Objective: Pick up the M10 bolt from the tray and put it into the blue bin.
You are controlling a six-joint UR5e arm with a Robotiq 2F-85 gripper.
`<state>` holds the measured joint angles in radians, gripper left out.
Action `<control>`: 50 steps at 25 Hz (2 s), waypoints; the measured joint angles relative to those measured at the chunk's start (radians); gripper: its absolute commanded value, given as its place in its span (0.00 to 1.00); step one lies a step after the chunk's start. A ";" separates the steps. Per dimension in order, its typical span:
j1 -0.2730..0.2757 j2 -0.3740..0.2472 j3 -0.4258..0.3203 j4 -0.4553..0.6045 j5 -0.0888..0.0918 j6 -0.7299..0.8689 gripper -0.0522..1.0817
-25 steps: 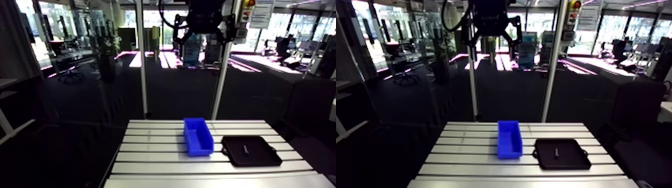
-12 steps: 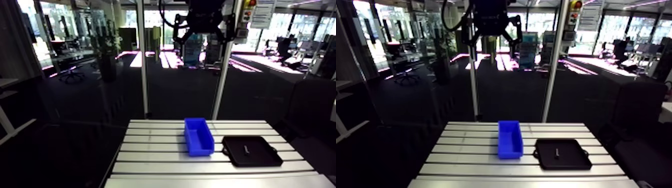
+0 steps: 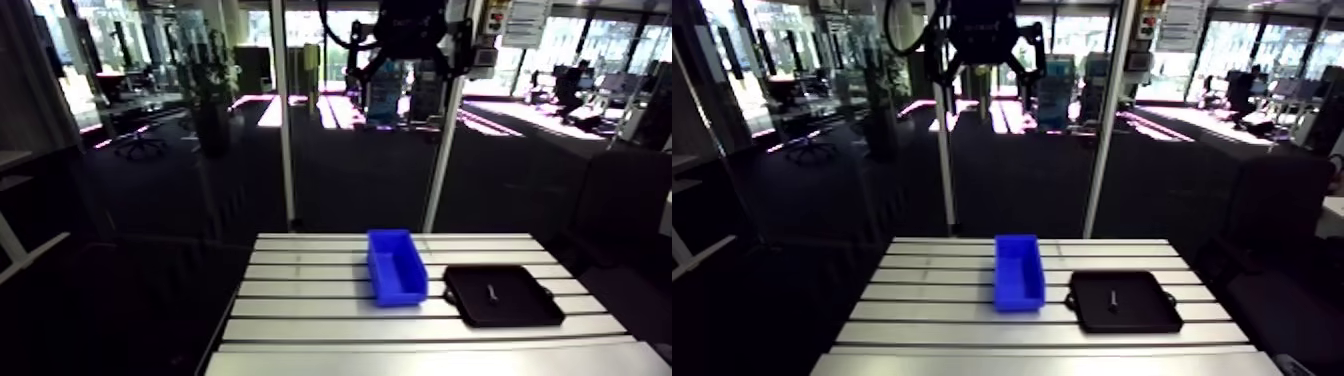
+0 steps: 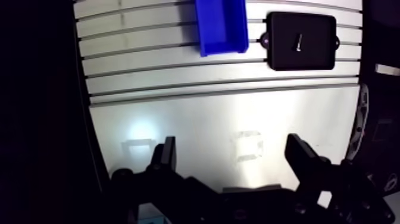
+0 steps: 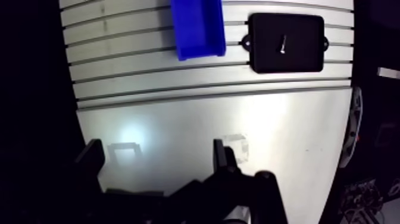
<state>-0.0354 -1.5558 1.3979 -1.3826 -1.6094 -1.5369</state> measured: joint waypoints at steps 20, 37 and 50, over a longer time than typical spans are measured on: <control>-0.238 0.105 0.027 -0.154 0.004 -0.007 0.07; -0.393 0.162 0.247 -0.407 0.008 -0.240 0.10; -0.417 0.214 0.344 -0.525 0.010 -0.278 0.10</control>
<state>-0.4526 -1.3416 1.7416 -1.9079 -1.5993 -1.8149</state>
